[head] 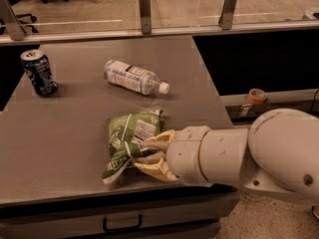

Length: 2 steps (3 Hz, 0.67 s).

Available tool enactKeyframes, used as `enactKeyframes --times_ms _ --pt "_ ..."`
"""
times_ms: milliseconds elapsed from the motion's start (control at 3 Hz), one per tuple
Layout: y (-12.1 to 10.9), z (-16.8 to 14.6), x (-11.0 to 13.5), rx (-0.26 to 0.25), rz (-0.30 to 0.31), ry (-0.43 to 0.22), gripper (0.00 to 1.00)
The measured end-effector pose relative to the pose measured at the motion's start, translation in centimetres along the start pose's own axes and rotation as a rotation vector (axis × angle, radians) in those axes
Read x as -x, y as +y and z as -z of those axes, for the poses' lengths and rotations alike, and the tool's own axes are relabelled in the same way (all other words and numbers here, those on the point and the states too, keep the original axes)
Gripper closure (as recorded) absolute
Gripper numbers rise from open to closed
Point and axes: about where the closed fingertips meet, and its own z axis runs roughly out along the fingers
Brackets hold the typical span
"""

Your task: Move green jalapeno chip bag near pepsi can

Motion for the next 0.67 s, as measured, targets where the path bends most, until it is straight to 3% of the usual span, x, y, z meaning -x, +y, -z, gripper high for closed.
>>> enactKeyframes --times_ms 333,667 --pt "-1.6 -2.5 2.7 -0.016 0.020 -0.068 0.88" --pt "-3.0 -5.6 6.2 0.011 0.045 -0.153 1.00"
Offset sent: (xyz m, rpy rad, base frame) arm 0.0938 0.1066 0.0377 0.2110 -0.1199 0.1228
